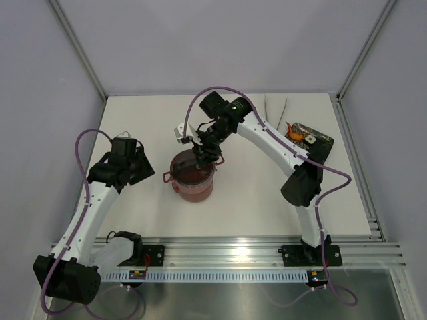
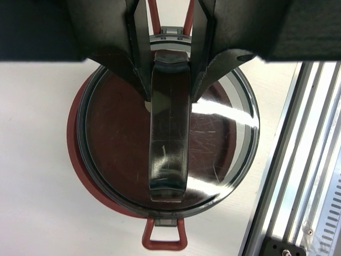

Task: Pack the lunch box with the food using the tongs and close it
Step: Adjust the box lid on the packing box.

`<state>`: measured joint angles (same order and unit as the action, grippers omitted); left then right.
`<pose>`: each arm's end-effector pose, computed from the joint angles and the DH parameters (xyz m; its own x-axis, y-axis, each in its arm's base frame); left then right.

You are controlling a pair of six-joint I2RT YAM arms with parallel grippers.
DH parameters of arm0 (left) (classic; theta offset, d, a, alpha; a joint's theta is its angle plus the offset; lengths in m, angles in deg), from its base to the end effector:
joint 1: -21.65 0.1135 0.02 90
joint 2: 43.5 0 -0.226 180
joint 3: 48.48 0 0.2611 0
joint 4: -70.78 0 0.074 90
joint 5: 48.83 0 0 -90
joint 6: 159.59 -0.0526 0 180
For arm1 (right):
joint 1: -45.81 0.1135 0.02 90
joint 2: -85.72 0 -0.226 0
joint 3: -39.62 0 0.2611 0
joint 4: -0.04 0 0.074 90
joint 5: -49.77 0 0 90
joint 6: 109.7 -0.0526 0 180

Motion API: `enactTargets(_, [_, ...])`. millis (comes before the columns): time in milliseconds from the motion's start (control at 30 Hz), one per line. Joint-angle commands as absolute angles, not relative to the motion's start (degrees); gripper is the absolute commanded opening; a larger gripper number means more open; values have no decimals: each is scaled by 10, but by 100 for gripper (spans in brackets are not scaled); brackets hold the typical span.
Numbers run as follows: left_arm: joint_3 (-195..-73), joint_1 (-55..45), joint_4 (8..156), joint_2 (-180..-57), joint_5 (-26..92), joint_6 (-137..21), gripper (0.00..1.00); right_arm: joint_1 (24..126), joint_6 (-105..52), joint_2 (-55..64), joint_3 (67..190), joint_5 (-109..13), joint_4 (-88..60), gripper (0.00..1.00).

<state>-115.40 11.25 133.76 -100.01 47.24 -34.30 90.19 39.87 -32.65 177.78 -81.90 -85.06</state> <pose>0.2261 -0.0358 0.2489 -0.7047 -0.4547 -0.5446 -0.3563 0.8906 -0.2826 0.2760 0.3190 0.2978 0.2927 -0.6147 -0.7324 -0.9251 -0.3759 -0.0542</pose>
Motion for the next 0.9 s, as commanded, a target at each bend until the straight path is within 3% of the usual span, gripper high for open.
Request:
enactTargets(0, [-1175,118,1326,-1001,484,-351,48,893,435,-349,1825,-831,-905,25])
enactTargets(267, [-1172,119,1327,-1001,484,-350,48,887,458,-391,1873,-838,-949,26])
enactTargets(867, [-1171,122,1330,-998,486,-349,48,888,478,-390,1845,-878,-948,31])
